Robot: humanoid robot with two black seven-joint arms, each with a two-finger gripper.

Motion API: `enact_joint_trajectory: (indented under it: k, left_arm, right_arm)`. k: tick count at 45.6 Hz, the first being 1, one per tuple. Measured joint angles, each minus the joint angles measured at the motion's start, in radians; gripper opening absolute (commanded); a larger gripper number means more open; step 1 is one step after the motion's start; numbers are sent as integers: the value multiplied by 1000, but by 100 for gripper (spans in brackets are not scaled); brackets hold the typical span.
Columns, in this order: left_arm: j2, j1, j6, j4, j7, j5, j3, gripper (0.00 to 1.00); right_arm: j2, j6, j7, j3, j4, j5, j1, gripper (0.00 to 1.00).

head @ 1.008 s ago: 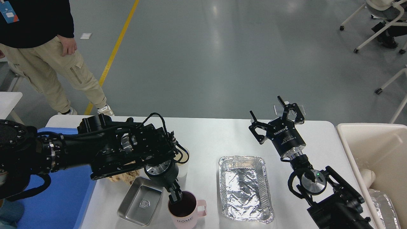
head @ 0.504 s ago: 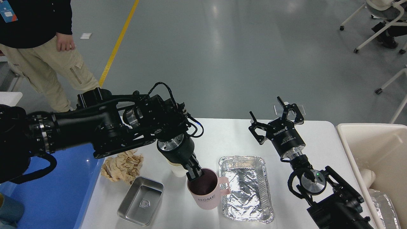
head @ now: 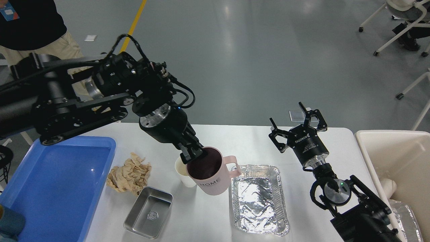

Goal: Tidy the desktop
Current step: 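Lift the pink mug and lower it into the blue tray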

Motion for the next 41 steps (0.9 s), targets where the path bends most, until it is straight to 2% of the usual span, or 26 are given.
enact_joint_trajectory:
  k: [11, 22, 27, 35, 41]
  left_arm:
    - [262, 1, 0, -105, -6, 0, 0, 3]
    - [491, 40, 0, -128, -7, 0, 11, 4]
    - [578, 86, 3, -129, -26, 1, 16, 4]
    - [706, 200, 66, -127, -51, 5, 19, 4]
    - [763, 301, 155, -111, -60, 14, 21, 4]
  right_arm:
    - [-10, -1, 0, -1, 0, 0, -1, 100]
    - [-11, -1, 0, -1, 2, 0, -1, 100]
    - [-11, -1, 0, -1, 2, 0, -1, 100]
    - [-11, -1, 0, -1, 3, 0, -5, 100]
    - [-12, -1, 0, 2, 5, 0, -7, 100]
